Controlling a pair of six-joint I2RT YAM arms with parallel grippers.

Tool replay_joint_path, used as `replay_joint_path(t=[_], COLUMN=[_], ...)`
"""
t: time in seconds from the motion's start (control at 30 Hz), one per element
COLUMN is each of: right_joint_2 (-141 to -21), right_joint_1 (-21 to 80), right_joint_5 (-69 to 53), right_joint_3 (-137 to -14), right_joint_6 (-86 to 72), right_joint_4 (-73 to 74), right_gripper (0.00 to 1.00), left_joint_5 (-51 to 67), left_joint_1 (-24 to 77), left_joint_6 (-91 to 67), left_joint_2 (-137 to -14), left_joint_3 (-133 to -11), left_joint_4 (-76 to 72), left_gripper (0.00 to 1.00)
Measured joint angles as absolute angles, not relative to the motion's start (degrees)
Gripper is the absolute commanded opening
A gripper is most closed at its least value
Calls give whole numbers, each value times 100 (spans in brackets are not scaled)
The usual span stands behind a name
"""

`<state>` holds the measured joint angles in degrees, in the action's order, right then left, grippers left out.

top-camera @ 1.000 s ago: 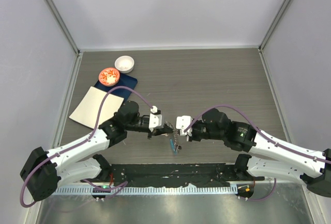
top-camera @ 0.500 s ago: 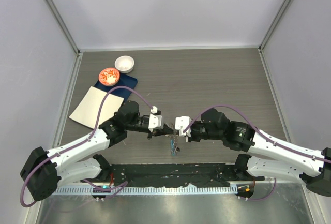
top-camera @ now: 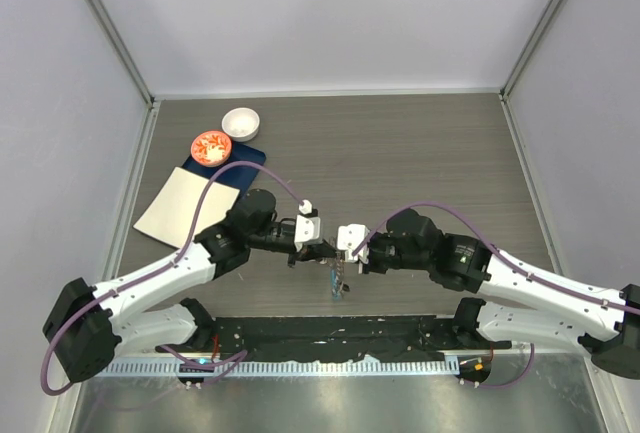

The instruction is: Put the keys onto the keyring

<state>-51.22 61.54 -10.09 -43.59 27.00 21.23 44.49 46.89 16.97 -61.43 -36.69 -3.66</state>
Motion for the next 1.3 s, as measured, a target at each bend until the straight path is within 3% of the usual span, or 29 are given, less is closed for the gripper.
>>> replay_joint_path(t=[0.17, 0.3, 0.4, 0.77, 1.3], right_joint_2=[-5148, -5148, -5096, -4571, -4703], right_joint_1=[6156, 6156, 6156, 6156, 6156], right_joint_5=[-976, -880, -770, -410, -458], right_joint_3=[-4359, -4359, -4359, -4206, -4165], right_joint_6=[2670, 2574, 2436, 2082, 2108], right_joint_4=[2156, 2145, 2084, 2067, 2062], right_gripper=[4, 27, 33, 31, 26], left_joint_5=[4340, 4250, 4169, 4110, 4219], left_joint_1=[4757, 4768, 4779, 4790, 4790], left_joint_6=[1730, 1732, 1671, 1455, 1409], left_joint_2=[-6191, -6182, -6147, -6045, -5957], left_joint_3=[-3747, -3750, -3723, -3520, -3520], left_joint_4=[-178, -200, -327, -812, -921], left_gripper=[0, 0, 0, 0, 0])
